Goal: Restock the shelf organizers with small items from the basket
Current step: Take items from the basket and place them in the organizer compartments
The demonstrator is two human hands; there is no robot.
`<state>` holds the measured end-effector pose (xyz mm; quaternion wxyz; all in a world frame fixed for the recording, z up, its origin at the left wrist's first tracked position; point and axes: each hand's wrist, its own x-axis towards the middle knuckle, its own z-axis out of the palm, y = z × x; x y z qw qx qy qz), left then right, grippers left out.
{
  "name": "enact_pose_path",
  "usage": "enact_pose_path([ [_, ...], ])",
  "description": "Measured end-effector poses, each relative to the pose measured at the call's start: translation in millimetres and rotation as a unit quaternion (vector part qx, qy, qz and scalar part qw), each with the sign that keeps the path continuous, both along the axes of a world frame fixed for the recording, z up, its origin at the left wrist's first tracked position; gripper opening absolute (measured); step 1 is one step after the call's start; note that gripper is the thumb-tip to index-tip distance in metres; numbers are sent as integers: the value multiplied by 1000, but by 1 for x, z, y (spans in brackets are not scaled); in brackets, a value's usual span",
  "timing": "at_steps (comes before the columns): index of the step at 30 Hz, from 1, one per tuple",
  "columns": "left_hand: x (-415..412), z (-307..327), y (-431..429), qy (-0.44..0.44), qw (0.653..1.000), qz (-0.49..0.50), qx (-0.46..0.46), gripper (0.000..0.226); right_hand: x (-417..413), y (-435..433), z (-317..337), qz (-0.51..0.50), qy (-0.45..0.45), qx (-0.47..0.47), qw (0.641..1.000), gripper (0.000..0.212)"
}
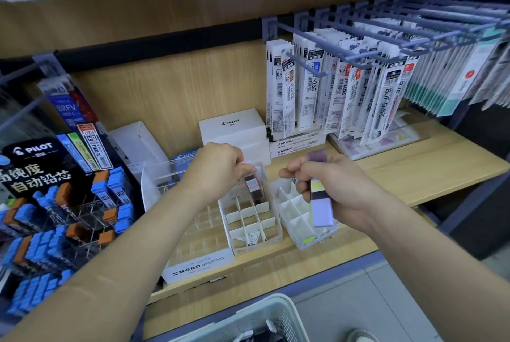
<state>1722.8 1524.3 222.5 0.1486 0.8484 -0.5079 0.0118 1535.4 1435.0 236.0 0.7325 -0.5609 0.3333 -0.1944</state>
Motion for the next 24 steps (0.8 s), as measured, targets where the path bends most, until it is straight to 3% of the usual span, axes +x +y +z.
enact_pose_path([
  [5, -5, -10, 1, -18, 998, -47, 40, 33, 0, 0, 0, 7, -5, 27, 1000, 19],
  [8, -6, -15, -1, -15, 998, -63, 2, 19, 0, -1, -1, 12, -16, 58, 998, 14],
  [11, -8, -19, -4, 22, 998, -39, -47, 19, 2, 3, -1, 7, -25, 96, 995, 8],
  [14, -8, -25, -4, -23, 999, -34, -32, 22, 6, 5, -3, 5, -5, 98, 995, 28],
  [18, -12, -22, -3, -82, 996, -27, -21, 21, 10, 7, -6, 0, 103, -11, 995, 51],
  [20, -17, -8, -2, 8, 998, -19, -56, 11, 12, 7, -5, -34, 120, -36, 992, 54],
  [21, -19, 0, -2, 99, 993, -18, -59, 16, 12, 6, -5, -47, 119, -37, 991, 54],
  [24, -31, 34, 8, 411, 909, -66, -29, 26, 11, 5, -5, -69, 97, -15, 993, 52],
])
